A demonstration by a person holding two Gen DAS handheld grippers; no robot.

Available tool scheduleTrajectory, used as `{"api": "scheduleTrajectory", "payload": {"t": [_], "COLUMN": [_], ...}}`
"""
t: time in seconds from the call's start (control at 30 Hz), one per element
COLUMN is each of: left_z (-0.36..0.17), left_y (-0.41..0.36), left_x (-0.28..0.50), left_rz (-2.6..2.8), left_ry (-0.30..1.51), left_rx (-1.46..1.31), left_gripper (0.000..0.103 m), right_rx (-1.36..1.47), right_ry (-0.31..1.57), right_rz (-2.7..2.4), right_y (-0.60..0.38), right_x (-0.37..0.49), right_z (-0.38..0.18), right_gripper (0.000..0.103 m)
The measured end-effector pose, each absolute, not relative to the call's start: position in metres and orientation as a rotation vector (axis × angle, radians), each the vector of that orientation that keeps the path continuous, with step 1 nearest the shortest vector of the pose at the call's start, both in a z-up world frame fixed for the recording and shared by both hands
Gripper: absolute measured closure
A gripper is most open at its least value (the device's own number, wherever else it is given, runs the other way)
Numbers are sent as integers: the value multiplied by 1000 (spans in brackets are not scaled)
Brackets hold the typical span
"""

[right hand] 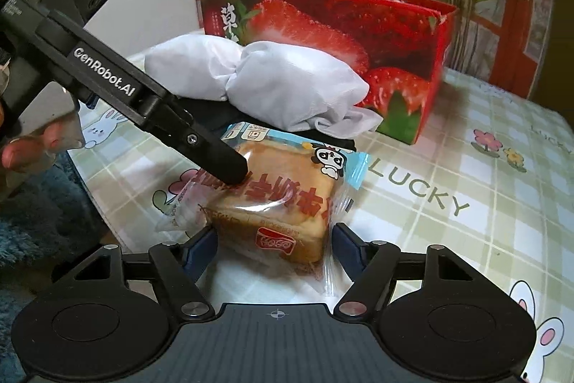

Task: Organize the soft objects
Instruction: 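Move both tools to the packaged bread snack and close on it, then lift the bread snack with both tools and carry it over the box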

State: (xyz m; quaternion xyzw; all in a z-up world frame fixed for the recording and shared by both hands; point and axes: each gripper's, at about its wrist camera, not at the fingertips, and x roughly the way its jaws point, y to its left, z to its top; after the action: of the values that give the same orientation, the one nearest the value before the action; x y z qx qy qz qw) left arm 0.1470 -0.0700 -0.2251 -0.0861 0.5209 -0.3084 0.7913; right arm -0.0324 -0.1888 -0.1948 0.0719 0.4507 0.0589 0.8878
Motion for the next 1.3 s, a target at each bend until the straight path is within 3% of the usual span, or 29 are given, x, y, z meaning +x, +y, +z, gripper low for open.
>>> {"api": "scheduleTrajectory", "payload": {"t": [0.13,0.6,1.3], "left_z": [-226,-217,-103], "left_y": [-71,-72,-72], "left_x": [146,143,186], "left_rz": [-682,-745,-807], "left_ry": [1111,1057,782], "left_rx": [-195,-196,-151], "left_gripper": [50,56,56], "right_rx": [98,69,109], "right_ry": [913,879,737], "right_rz": [115,98,51], "right_y": [-182,-178,-222], "right_x": [-36,-43,11], "right_z": [-193,-184,-87], "right_gripper": [38,43,45]}}
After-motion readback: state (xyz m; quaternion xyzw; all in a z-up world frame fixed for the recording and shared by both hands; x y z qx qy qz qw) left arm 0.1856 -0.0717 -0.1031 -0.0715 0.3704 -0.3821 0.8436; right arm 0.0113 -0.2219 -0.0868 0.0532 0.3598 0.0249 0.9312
